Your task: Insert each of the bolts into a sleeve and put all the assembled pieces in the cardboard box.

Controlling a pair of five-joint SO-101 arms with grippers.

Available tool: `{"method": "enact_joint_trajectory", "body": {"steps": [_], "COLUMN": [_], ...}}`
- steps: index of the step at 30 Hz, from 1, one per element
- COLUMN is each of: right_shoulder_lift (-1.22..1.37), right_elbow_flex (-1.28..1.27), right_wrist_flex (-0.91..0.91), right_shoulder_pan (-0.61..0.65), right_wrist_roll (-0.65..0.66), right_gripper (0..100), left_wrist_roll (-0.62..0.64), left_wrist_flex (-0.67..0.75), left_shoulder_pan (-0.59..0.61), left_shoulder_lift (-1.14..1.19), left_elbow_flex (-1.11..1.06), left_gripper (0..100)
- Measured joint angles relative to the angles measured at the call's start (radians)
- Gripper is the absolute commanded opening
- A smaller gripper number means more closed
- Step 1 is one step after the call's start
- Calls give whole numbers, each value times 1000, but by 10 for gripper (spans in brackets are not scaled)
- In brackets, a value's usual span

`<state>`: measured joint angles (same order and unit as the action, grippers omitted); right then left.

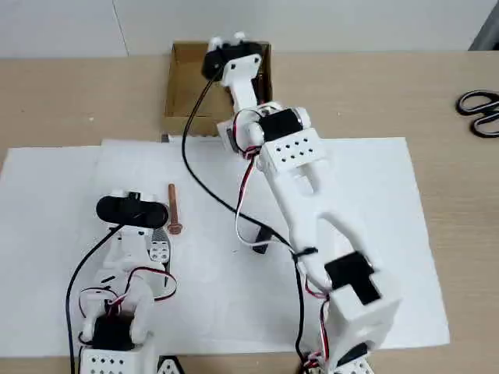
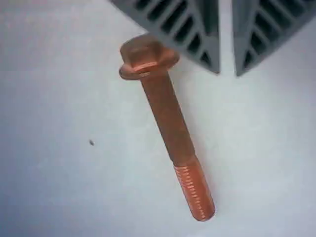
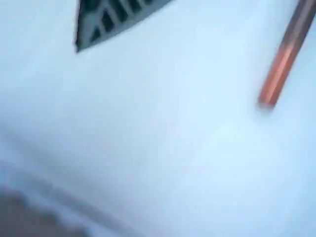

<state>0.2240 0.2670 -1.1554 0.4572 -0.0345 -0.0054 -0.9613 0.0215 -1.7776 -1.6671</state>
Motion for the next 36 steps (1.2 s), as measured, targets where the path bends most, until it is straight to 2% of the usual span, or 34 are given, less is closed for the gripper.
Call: {"method": "enact_joint_trajectory", "body": {"steps": [8,12,24,36], "right_shoulder_lift": [-94,-109,-112,-114], "right_elbow_flex": [0,0,-209,-222], "right_wrist_flex": [-334,-485,-512,-512], "right_shoulder_pan": [12,31,130,114], "right_wrist_roll": [-25,-175,-549,-575], "right_gripper": [17,13,4,9], "left_wrist_roll": [0,0,18,28], "left_wrist_flex": [-2,-2,-2,-2], "left_shoulder_pan": [0,0,9,9], "left_shoulder_lift": [0,0,0,0], "left_elbow_flex": [0,0,0,0], "left_gripper": [6,6,6,6]}}
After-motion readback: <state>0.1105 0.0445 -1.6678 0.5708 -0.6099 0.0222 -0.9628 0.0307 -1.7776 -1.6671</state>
